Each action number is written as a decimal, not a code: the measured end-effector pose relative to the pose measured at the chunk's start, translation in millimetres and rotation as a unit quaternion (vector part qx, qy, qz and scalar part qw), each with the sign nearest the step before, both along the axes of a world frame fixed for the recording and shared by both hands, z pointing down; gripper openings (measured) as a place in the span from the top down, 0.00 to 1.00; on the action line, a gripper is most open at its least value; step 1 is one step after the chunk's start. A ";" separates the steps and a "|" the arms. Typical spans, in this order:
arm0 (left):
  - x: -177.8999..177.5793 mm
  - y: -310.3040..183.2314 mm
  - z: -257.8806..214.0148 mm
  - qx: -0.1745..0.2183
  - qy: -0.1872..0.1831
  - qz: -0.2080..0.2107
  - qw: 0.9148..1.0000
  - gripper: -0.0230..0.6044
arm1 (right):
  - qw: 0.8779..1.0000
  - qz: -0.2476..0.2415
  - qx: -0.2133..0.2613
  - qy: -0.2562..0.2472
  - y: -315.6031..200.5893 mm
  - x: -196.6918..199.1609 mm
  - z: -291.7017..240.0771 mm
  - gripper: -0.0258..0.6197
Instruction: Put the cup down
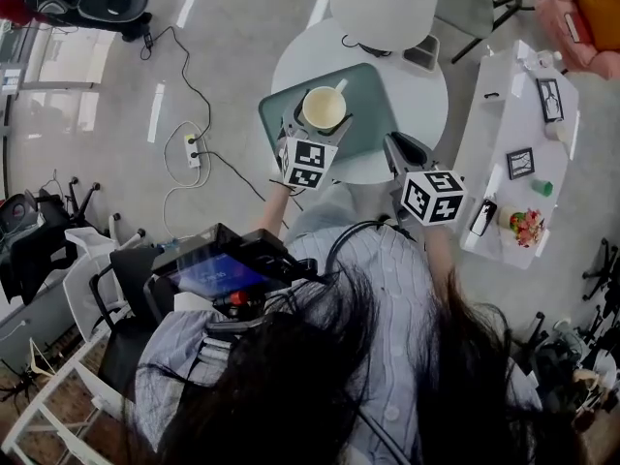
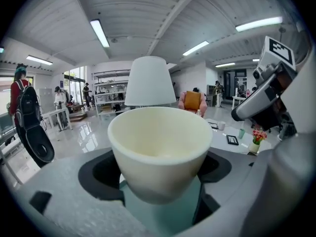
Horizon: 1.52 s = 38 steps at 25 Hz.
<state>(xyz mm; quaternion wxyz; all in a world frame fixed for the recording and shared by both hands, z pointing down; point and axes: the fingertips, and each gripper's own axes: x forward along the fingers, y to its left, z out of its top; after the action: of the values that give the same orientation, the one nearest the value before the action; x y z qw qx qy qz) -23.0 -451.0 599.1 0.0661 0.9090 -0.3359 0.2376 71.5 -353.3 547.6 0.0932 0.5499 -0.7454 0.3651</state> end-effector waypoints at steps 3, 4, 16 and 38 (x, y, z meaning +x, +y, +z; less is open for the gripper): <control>14.2 -11.0 9.8 0.010 -0.004 0.018 1.000 0.24 | 1.000 0.003 -0.007 0.002 -3.1 0.7 2.2 0.86; 18.8 -14.2 13.8 0.011 -0.005 0.024 1.000 0.24 | 1.000 0.004 -0.009 0.003 -3.0 1.0 2.8 0.86; 68.6 -39.8 73.8 -0.043 -0.023 0.078 0.996 0.24 | 0.998 0.046 -0.044 0.011 4.0 28.0 24.3 0.86; 75.6 -41.2 123.8 -0.100 -0.043 0.065 0.992 0.24 | 0.993 0.098 -0.065 -0.001 37.7 45.2 39.2 0.86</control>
<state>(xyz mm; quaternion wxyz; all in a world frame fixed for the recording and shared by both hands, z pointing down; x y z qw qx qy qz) 52.7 -492.2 723.0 0.1263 0.9069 -0.2532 0.3123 116.7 -315.6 586.8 0.0918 0.6126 -0.6625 0.4212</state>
